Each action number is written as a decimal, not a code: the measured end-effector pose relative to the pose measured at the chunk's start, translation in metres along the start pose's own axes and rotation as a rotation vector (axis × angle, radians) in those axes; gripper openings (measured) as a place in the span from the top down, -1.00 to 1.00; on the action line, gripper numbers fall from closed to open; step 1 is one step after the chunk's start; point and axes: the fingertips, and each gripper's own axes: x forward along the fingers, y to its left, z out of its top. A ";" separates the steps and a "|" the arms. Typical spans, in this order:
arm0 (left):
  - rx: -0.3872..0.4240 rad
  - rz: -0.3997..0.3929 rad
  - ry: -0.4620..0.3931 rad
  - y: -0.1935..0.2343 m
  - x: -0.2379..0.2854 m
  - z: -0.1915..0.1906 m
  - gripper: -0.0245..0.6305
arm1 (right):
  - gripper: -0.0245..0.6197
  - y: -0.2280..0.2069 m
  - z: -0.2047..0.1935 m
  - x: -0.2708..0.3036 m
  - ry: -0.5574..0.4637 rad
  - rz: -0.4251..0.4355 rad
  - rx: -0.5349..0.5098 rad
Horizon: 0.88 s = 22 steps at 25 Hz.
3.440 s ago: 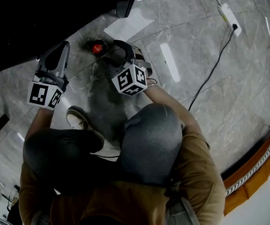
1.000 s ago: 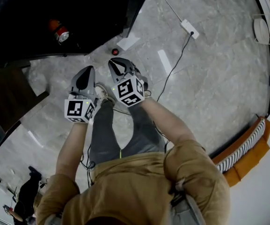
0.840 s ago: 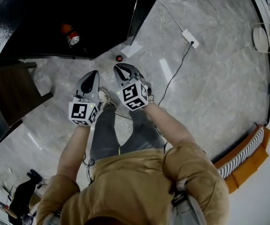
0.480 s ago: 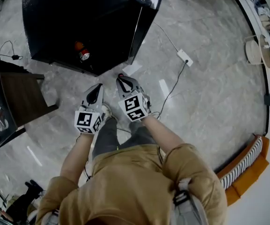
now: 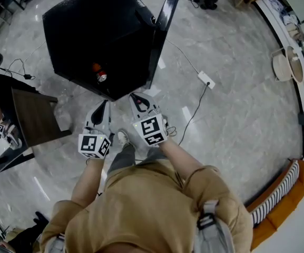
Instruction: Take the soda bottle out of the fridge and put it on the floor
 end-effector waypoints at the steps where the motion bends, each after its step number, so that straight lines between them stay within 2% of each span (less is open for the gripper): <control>1: 0.004 0.002 -0.024 -0.002 -0.006 0.013 0.92 | 0.90 0.000 0.009 -0.005 -0.017 -0.002 0.001; 9: 0.056 0.043 -0.196 -0.006 -0.056 0.105 0.92 | 0.91 -0.008 0.088 -0.054 -0.171 -0.022 0.041; 14: 0.095 0.074 -0.264 -0.005 -0.084 0.143 0.92 | 0.91 -0.013 0.134 -0.089 -0.270 -0.021 0.062; 18: 0.169 0.108 -0.308 -0.006 -0.102 0.170 0.92 | 0.92 -0.022 0.165 -0.114 -0.347 -0.021 0.061; 22: 0.202 0.140 -0.350 -0.005 -0.115 0.191 0.92 | 0.92 -0.030 0.177 -0.133 -0.365 -0.026 0.047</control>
